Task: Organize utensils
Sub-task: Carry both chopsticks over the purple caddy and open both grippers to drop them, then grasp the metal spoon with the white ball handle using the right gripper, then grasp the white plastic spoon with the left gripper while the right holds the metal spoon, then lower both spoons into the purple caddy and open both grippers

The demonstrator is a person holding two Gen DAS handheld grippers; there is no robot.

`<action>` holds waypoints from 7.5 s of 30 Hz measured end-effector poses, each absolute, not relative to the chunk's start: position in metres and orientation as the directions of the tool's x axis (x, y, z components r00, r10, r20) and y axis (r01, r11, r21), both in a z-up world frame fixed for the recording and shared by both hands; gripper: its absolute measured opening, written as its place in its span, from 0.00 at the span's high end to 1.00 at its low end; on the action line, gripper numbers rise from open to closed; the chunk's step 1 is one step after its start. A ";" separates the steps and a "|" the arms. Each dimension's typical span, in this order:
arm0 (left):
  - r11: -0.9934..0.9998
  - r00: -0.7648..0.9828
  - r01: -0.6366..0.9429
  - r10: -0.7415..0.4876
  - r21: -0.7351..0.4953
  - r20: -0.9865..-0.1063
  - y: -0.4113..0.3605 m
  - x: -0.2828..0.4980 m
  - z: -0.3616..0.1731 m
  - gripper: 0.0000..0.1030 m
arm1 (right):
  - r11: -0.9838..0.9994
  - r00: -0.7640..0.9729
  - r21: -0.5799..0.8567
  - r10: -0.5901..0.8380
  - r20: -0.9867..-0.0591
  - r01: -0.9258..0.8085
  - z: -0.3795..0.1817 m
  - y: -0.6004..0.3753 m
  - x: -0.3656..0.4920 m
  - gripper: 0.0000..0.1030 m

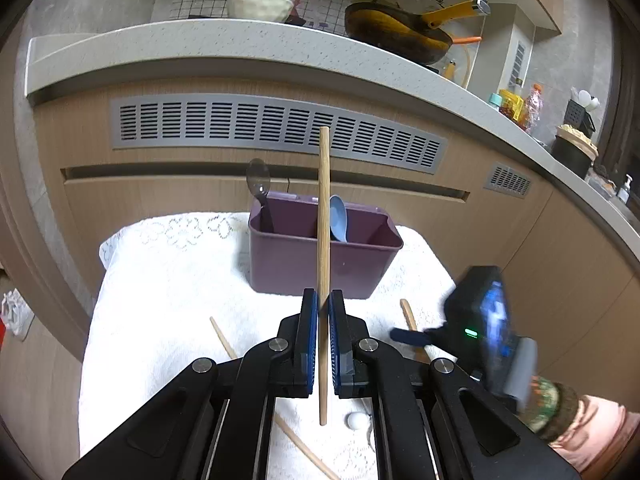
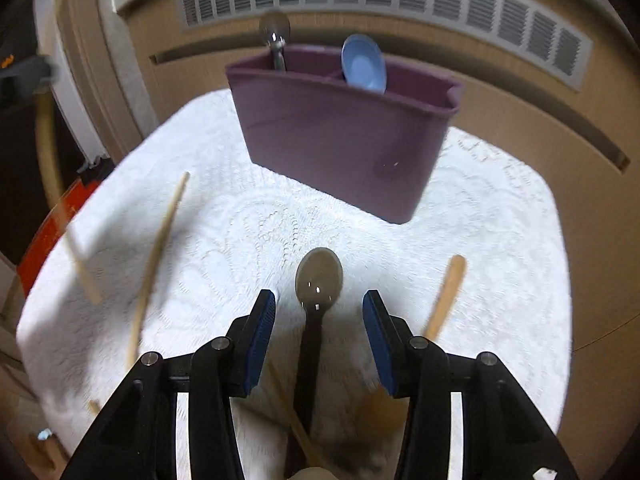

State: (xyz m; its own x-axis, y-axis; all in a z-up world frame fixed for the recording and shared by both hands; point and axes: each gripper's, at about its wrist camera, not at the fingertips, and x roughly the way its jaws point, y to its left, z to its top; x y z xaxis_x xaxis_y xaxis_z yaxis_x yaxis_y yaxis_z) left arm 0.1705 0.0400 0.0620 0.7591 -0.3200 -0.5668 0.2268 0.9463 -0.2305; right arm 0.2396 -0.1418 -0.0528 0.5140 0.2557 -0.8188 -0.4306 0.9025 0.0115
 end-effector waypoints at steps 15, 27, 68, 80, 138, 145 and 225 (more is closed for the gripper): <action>0.941 0.732 0.222 -0.333 -0.254 -0.595 0.044 0.177 0.048 0.94 | 0.914 0.516 -0.048 0.184 -0.837 -0.403 -0.077 -0.119 0.267 0.70; 0.942 0.746 0.235 -0.332 -0.238 -0.577 0.040 0.158 0.058 0.94 | 0.919 0.646 0.051 0.313 -0.697 -0.390 0.015 -0.156 0.211 0.70; 0.954 0.743 0.232 -0.301 -0.192 -0.597 0.014 0.364 0.061 0.92 | 0.956 0.805 -0.002 0.247 -0.539 -0.294 0.101 -0.162 0.344 0.70; 0.976 0.753 0.164 -0.219 -0.145 -0.621 0.028 0.304 0.036 0.40 | 0.950 0.723 0.074 0.281 -0.631 -0.304 0.054 -0.179 0.319 0.38; 0.872 0.477 0.484 -0.337 -0.078 -0.811 -0.073 0.112 -0.073 0.23 | 0.947 0.597 0.069 0.253 -0.761 -0.314 -0.021 -0.194 0.197 0.80; 0.881 0.511 0.471 -0.309 -0.039 -0.802 -0.083 0.117 -0.075 0.23 | 0.950 0.606 0.106 0.272 -0.747 -0.295 -0.021 -0.207 0.196 0.80; 0.949 0.754 0.308 -0.284 -0.063 -0.592 0.000 0.113 0.034 0.67 | 0.922 0.633 0.096 0.330 -0.700 -0.375 0.018 -0.193 0.167 0.80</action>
